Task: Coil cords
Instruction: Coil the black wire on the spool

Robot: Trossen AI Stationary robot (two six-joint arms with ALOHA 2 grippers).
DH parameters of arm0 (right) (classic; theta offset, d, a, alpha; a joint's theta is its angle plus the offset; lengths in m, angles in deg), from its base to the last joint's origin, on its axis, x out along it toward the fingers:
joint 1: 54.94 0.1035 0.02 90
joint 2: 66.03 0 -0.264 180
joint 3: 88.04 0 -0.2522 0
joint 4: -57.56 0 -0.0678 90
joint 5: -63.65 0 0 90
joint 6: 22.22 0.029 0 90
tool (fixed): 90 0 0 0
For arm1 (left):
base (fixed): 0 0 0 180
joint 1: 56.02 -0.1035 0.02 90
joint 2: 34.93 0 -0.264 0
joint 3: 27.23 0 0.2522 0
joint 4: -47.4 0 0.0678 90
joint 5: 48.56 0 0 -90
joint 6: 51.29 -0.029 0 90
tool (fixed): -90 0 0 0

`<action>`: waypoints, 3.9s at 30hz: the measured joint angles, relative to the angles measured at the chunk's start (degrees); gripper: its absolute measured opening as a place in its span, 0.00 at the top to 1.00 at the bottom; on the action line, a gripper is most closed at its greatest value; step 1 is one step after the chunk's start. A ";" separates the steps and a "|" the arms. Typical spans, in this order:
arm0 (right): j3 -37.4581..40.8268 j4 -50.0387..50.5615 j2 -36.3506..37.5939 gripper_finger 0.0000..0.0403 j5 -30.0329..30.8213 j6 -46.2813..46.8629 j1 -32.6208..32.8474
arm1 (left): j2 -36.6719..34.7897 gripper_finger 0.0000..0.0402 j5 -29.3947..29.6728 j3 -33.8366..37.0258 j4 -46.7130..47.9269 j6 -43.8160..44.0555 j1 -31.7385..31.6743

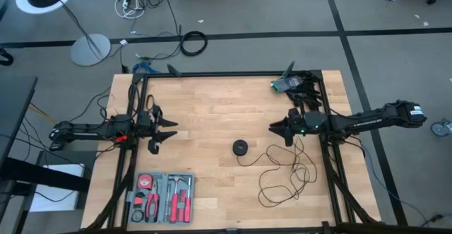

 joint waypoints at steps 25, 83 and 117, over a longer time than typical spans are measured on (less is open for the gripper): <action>-33.89 16.83 -50.33 0.67 -35.91 -5.38 -15.52 | -0.02 0.58 0.00 -0.02 -0.12 0.00 -0.01; -29.89 15.19 -48.57 0.99 18.26 -0.30 19.89 | -0.02 0.58 0.03 0.00 -1.23 0.00 0.00; -47.29 19.41 -57.89 0.98 9.18 -11.12 8.94 | -0.02 0.58 0.00 0.00 -4.31 0.00 -0.01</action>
